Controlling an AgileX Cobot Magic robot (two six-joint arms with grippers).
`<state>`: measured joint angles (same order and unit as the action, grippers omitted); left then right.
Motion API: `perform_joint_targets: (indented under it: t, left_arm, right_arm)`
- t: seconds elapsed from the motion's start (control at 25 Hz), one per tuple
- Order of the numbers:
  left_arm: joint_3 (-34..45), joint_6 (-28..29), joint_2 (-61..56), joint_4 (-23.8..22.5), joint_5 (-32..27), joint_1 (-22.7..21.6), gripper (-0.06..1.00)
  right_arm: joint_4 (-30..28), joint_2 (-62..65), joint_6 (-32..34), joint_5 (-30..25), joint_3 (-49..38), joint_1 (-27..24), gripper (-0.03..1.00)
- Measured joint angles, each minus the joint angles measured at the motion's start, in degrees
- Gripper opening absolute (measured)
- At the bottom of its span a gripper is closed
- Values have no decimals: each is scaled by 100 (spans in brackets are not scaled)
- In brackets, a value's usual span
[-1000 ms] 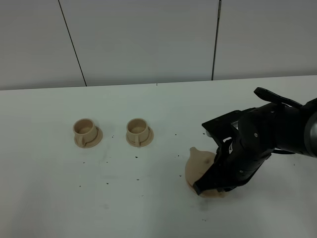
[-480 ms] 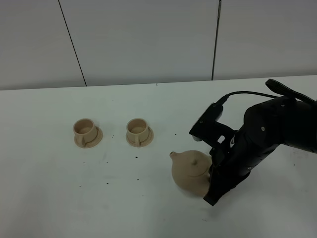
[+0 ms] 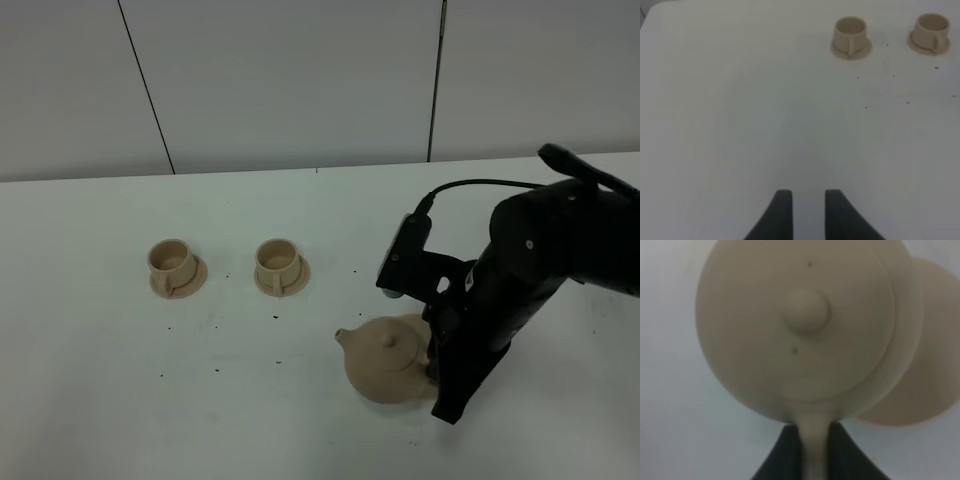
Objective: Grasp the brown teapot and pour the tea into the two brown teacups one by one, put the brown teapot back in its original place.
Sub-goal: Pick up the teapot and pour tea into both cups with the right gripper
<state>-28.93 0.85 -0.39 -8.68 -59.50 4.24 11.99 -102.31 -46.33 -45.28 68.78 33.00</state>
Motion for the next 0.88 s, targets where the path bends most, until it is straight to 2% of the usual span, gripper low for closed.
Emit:
perform_joint_targets:
  t: [0.2, 0.56, 0.88]
  left_arm:
    - [0, 0, 0, 0, 0, 0, 23]
    - [0, 0, 0, 0, 0, 0, 23]
    - [0, 0, 0, 0, 0, 0, 23]
  right_arm:
    - [41, -65, -484, -321, 327, 0, 10]
    - [178, -448, -1851, -719, 722, 0, 10]
    - [-11, -632, -2073, -970, 847, 0, 10]
